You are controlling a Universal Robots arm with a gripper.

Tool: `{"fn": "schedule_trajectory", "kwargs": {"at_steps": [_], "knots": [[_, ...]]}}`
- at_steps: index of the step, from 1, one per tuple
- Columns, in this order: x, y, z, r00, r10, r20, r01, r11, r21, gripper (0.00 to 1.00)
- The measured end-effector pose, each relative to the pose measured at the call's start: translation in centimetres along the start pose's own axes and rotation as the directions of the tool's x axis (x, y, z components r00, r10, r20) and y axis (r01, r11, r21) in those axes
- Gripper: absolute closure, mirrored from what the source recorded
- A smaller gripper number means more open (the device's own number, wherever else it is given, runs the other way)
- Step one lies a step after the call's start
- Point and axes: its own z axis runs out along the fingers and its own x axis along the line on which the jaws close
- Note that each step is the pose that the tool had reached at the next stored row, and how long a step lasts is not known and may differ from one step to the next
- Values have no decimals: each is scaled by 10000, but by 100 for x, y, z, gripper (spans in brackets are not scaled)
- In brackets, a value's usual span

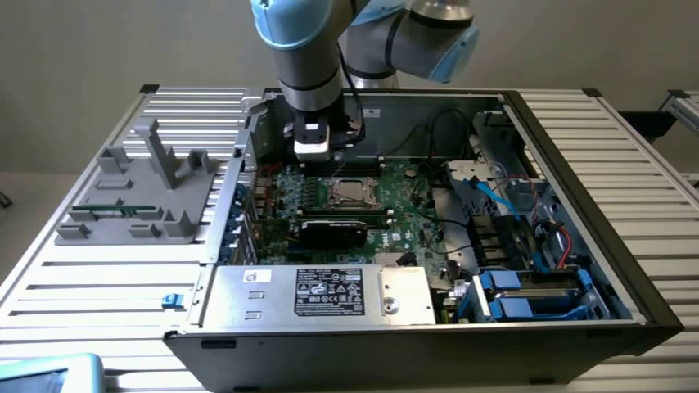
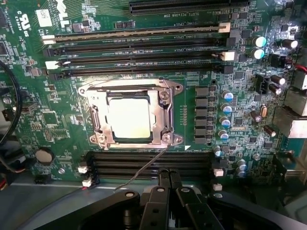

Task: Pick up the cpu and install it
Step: 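Install the first cpu locking lever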

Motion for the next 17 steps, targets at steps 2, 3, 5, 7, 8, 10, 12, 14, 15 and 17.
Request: {"fn": "schedule_trajectory", "kwargs": {"at_steps": [2,3,5,7,8,10,12,14,15,17], "knots": [[0,5,13,9998,157,-76,-156,9999,45,88],[-1,6,18,9998,198,-104,-197,9998,85,88],[-2,9,24,9996,215,-169,-212,9996,205,88],[-6,15,36,9995,217,-226,-211,9994,290,88],[-9,22,50,9995,219,-246,-212,9993,295,88],[-14,34,78,9994,226,-271,-218,9993,294,88],[-15,36,80,9994,226,-271,-219,9993,293,88],[-15,38,80,9994,228,-272,-220,9993,294,88],[-16,39,81,9994,229,-273,-220,9993,295,88],[-26,46,90,9993,220,-311,-209,9992,350,88]]}}
